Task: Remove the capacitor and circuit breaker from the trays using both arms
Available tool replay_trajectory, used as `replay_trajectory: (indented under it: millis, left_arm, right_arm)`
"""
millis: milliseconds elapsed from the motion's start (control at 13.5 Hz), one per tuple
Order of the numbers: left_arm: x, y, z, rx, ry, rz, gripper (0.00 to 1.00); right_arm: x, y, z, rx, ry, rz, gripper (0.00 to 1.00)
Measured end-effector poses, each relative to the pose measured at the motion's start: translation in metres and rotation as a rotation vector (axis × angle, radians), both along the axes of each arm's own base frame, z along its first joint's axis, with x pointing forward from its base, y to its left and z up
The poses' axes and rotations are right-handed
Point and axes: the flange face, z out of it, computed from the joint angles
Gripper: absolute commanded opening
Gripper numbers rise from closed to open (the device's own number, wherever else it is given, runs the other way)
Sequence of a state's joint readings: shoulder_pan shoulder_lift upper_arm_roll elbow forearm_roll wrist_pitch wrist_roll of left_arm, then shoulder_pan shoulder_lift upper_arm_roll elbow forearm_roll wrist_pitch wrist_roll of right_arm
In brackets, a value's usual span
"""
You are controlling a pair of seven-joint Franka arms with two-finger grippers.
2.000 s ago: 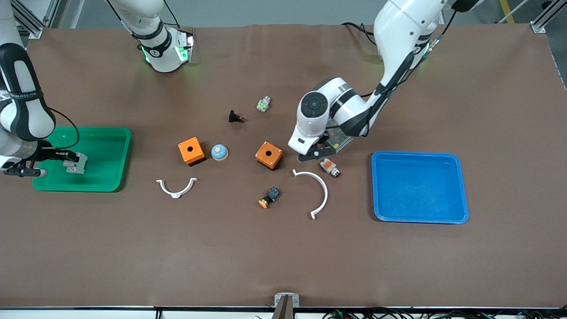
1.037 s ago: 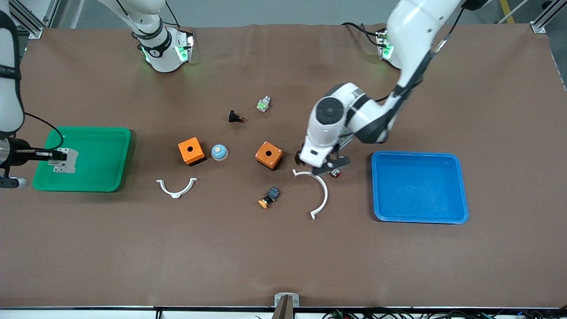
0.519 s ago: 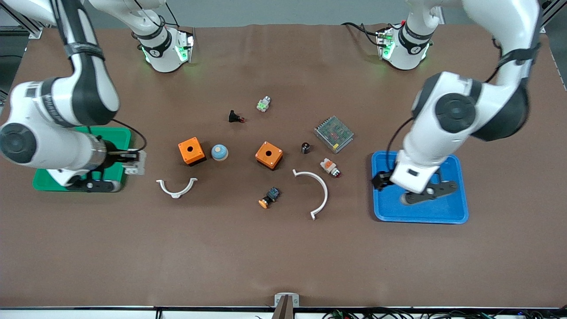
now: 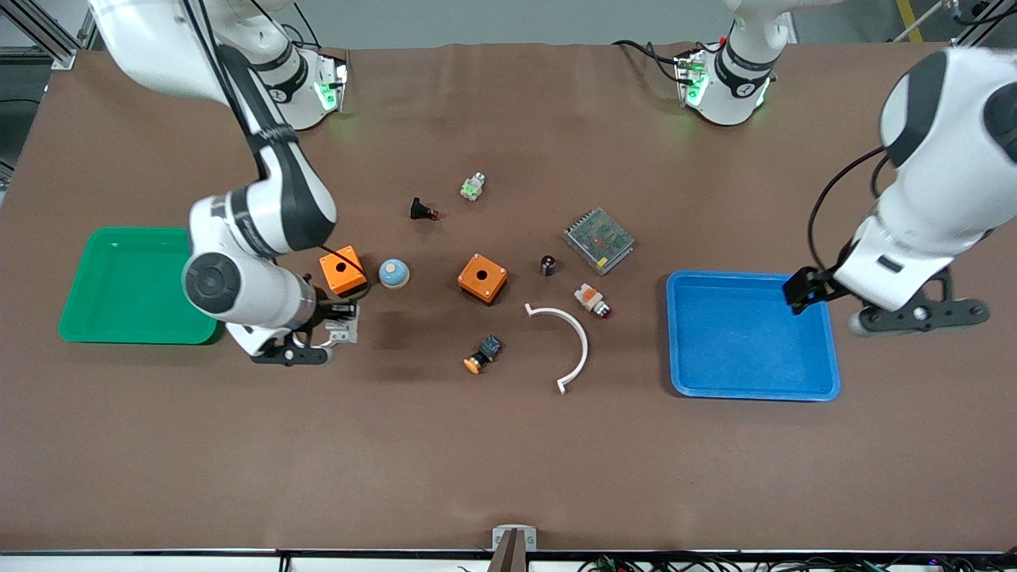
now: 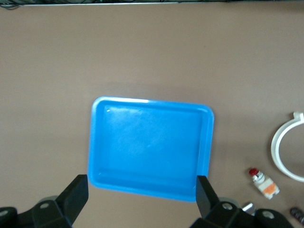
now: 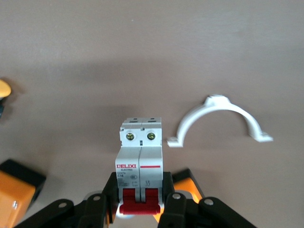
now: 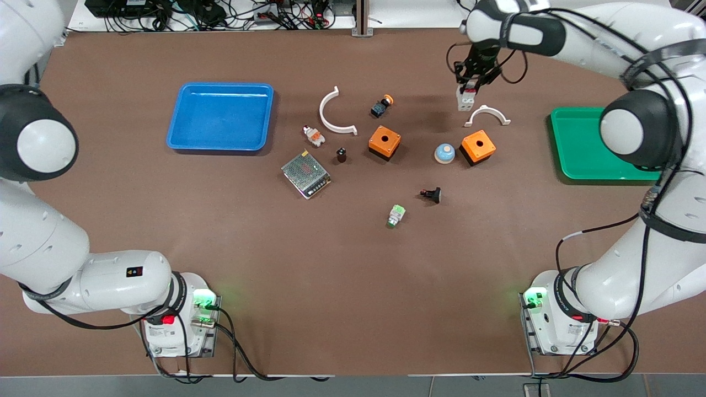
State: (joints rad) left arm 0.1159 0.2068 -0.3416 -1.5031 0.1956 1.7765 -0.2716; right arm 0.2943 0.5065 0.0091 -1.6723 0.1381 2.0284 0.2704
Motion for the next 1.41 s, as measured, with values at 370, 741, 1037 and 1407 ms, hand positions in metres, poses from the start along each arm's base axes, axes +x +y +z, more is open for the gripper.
replay_trajectory:
  millis: [370, 741, 1037, 1407]
  left_arm:
    - [-0.046, 0.029, 0.046, -0.048, 0.077, -0.023, 1.00]
    - [-0.075, 0.045, 0.061, -0.070, 0.110, -0.030, 1.00]
    - [-0.083, 0.039, 0.069, -0.067, 0.099, -0.041, 1.00]
    - [-0.083, 0.037, 0.068, -0.067, 0.100, -0.045, 1.00]
  right_arm:
    - [0.001, 0.021, -0.052, 0.000, -0.014, -0.045, 0.24]
    - [0.003, 0.023, -0.072, -0.005, -0.022, -0.063, 0.51]
    - [0.004, 0.020, -0.070, -0.012, -0.015, -0.082, 1.00]
    - [-0.005, -0.011, 0.043, -0.028, 0.085, -0.097, 1.00]
